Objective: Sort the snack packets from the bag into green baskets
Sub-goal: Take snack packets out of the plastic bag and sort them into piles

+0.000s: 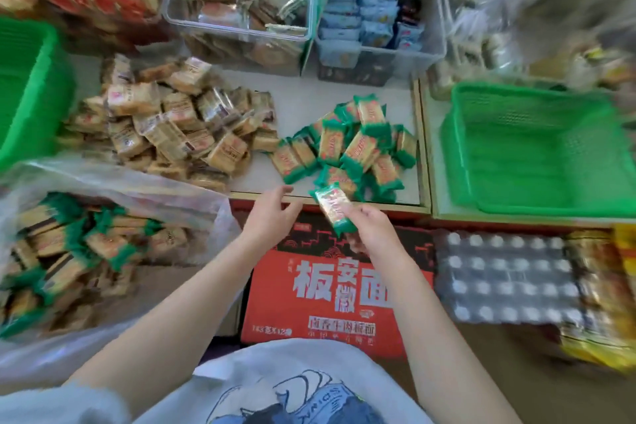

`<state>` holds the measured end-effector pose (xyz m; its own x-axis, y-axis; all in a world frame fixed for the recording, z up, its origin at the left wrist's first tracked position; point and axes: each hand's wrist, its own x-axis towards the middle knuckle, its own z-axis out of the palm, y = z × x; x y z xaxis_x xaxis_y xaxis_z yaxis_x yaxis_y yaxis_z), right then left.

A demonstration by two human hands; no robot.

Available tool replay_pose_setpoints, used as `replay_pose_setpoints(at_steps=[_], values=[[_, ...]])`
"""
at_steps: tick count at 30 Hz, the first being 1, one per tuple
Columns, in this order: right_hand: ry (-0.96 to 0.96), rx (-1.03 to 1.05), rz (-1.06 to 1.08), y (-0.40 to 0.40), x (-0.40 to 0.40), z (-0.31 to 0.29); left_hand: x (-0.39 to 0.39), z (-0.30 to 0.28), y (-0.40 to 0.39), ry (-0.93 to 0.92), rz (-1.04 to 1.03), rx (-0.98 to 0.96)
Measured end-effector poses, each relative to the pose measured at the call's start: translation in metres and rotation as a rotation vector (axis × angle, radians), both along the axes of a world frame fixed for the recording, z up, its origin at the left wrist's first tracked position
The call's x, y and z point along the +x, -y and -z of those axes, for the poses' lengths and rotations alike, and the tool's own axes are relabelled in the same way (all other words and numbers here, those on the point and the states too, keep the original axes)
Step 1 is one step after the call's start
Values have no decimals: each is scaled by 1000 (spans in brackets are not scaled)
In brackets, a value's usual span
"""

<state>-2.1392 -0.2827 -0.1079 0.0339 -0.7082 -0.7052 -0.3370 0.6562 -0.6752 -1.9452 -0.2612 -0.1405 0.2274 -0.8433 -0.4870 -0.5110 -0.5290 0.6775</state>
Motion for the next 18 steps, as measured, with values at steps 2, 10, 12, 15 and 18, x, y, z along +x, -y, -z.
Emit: replay_pose_setpoints(at_steps=[2,10,12,15,18], values=[[0,-29,121,20,-13,-1,-2,16,-1,263,228,12],[267,-136,357,95,-14,2,-3,44,-4,442,399,141],[241,-112,403,92,-17,6,-2,44,-5,445,432,152],[215,-96,393,69,-13,5,2,41,-1,407,468,205],[172,-68,262,32,10,0,8,28,-1,227,338,137]])
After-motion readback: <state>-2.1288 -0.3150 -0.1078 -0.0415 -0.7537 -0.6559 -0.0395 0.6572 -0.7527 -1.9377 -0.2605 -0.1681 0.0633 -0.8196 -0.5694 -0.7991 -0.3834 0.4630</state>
